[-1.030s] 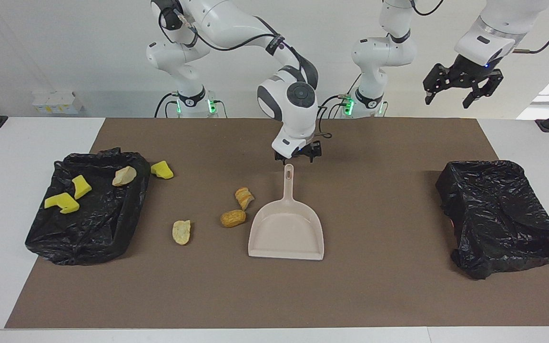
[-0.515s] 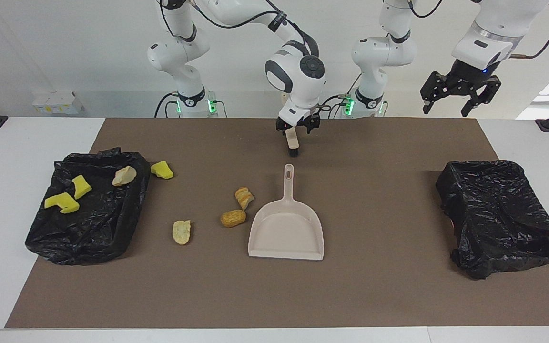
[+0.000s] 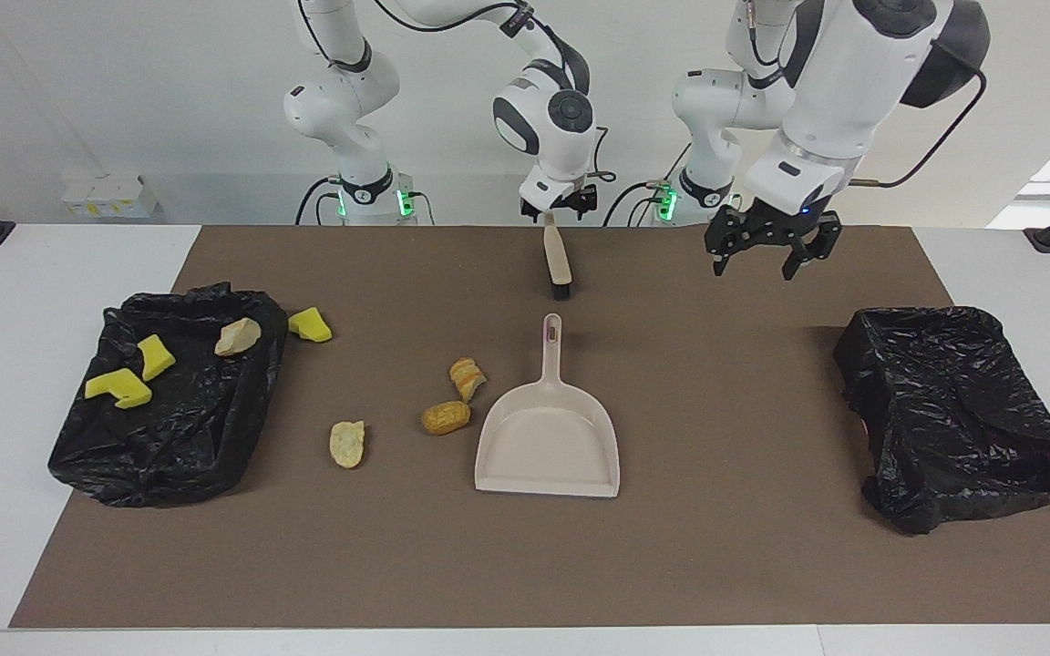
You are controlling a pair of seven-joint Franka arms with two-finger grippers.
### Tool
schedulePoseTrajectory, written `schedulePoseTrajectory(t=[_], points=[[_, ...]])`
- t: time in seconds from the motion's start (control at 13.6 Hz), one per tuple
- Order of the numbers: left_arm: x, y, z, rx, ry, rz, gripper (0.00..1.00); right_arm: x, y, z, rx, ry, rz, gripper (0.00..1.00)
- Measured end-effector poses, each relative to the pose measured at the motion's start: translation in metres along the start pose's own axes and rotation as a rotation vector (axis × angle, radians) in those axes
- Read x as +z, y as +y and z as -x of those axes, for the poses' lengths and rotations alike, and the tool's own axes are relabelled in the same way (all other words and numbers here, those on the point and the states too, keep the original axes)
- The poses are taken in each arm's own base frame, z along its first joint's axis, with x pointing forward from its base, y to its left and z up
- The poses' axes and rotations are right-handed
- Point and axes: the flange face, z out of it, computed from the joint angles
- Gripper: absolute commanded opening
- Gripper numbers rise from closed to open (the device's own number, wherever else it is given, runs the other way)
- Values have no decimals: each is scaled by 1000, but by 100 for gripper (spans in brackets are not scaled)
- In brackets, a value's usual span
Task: Sweep and dump trash in bin
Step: 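Grasp the dustpan with the left gripper while the right gripper grasps the brush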
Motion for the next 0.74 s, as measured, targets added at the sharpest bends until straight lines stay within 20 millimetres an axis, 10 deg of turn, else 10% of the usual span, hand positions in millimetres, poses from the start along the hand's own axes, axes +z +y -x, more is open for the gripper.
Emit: schedulePoseTrajectory(t=[0.52, 0.74], points=[[71, 58, -1, -21, 22, 7, 100, 16, 13, 13, 8, -35, -13, 64], [120, 91, -7, -58, 30, -22, 100, 19, 13, 21, -7, -35, -10, 21]])
